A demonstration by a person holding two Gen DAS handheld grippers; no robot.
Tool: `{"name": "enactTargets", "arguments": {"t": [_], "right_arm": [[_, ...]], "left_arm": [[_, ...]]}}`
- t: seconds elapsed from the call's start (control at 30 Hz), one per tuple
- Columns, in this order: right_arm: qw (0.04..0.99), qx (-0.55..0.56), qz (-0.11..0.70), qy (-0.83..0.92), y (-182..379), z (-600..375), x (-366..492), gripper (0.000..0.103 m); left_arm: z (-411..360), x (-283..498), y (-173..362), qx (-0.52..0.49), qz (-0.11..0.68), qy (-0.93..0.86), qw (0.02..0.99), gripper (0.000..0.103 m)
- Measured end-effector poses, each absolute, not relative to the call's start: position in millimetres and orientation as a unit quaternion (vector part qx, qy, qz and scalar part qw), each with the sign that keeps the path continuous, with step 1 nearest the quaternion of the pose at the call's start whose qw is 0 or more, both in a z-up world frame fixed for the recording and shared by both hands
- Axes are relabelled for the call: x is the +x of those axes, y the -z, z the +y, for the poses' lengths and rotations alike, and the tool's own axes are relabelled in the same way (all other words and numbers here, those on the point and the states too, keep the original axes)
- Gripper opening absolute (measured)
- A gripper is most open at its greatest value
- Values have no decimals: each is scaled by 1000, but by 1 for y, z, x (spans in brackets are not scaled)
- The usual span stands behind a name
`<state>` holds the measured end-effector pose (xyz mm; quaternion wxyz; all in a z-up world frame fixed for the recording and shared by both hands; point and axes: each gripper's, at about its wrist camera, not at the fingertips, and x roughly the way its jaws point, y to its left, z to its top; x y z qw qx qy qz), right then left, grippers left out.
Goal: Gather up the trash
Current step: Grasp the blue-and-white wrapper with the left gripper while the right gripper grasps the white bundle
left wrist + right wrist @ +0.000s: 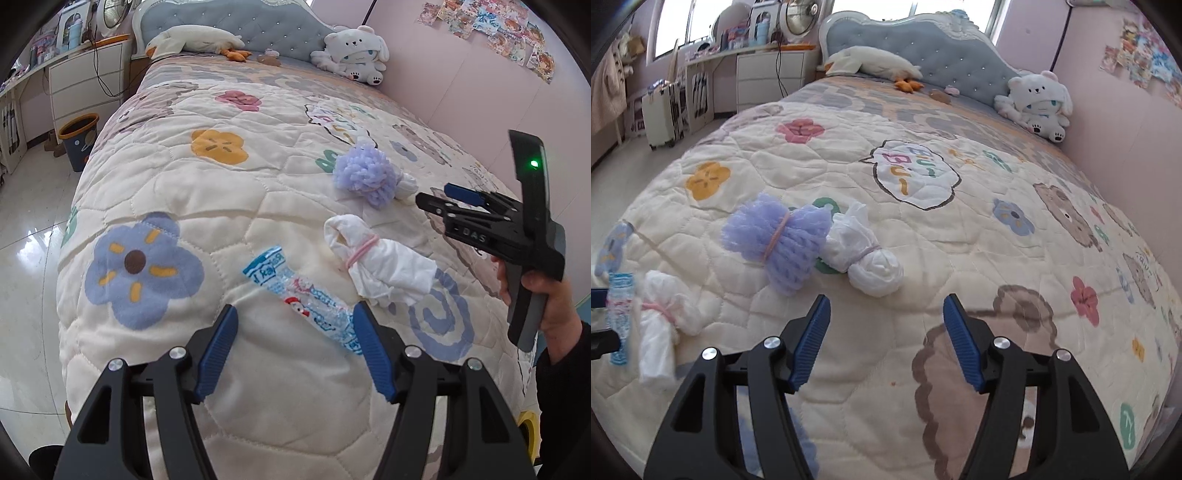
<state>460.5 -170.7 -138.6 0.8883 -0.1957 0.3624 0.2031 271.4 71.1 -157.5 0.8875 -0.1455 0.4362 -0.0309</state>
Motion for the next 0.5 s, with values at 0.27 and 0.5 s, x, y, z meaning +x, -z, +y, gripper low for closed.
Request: {"name": "enactTargets", "arguments": {"t": [0.27, 0.5], "right_arm": [[876, -211, 375, -218, 154, -146, 495, 60], [867, -239, 380, -214, 165, -125, 510, 40]], "left_arm": [[65, 281, 161, -147, 433, 33, 889, 47], [59, 285, 169, -145, 427, 46, 891, 7]]}}
